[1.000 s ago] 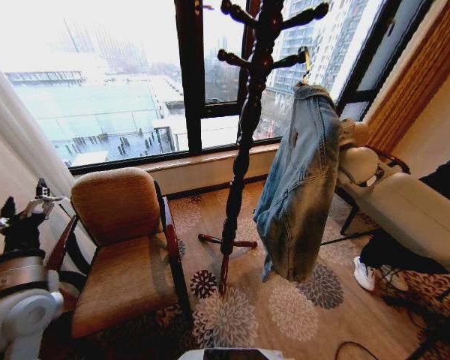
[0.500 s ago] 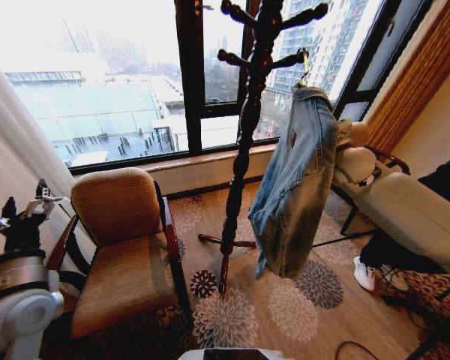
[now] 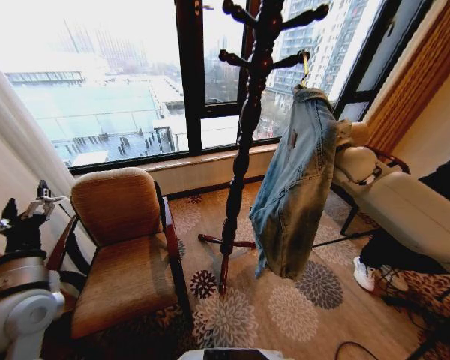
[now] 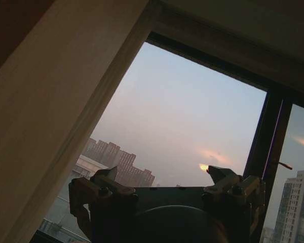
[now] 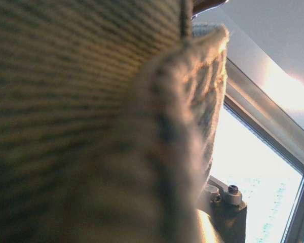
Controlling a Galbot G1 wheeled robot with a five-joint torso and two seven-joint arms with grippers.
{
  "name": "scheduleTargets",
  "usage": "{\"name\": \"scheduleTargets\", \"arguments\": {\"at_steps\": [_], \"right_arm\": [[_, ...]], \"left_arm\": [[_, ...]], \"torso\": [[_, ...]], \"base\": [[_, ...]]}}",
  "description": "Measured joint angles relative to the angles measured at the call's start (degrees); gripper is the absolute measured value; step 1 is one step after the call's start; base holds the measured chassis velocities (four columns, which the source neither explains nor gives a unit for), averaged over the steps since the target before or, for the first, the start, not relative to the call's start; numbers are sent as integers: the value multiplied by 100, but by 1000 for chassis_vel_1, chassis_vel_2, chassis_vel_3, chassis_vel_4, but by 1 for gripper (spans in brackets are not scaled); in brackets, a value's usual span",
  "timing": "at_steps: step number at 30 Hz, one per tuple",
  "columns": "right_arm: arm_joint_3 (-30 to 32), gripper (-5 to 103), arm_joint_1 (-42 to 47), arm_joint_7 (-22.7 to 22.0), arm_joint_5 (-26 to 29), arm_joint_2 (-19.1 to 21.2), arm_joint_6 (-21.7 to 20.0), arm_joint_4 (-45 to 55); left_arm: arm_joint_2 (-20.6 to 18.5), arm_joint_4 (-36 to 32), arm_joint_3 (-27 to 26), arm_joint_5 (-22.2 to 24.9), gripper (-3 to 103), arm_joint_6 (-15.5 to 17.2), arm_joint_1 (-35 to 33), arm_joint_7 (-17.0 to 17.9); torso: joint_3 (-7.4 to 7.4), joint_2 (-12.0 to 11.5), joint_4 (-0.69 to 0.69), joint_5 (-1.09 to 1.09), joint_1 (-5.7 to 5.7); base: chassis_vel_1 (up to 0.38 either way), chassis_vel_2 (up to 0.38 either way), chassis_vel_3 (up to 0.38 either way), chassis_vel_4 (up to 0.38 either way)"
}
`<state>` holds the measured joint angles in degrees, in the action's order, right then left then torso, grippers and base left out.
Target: Pick up the clothes from the bed and hang them on the clothes hanger.
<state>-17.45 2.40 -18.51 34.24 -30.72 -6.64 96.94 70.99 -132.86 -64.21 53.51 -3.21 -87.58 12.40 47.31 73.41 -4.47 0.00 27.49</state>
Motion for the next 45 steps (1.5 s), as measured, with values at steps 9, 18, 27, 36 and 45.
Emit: {"name": "scheduleTargets", "arguments": {"at_steps": [9, 18, 27, 36, 45], "right_arm": [[4, 14, -5, 31, 2, 75, -33, 0], [14, 14, 23, 34, -26, 45, -53, -64], [32, 14, 27, 33, -36, 77, -73, -127], [65, 14, 25, 67, -56, 134, -80, -189], [54, 14, 2, 131, -111, 85, -74, -273]], "left_arm": [[-5, 10, -3, 0, 100, -5, 7, -2], [-3, 2, -38, 8, 100, -15, -10, -8], [-4, -4, -60, 17, 100, -28, -28, -13], [1, -28, -31, 6, 100, -28, -29, -13], [-5, -21, -34, 3, 100, -28, -33, -15]], "torso": [[0, 0, 0, 0, 1], [0, 0, 0, 0, 0], [0, 0, 1, -1, 0], [1, -1, 1, 0, 0], [0, -1, -1, 0, 0]], "base": [[0, 0, 0, 0], [0, 0, 0, 0], [0, 0, 0, 0], [0, 0, 0, 0], [0, 0, 0, 0]]}}
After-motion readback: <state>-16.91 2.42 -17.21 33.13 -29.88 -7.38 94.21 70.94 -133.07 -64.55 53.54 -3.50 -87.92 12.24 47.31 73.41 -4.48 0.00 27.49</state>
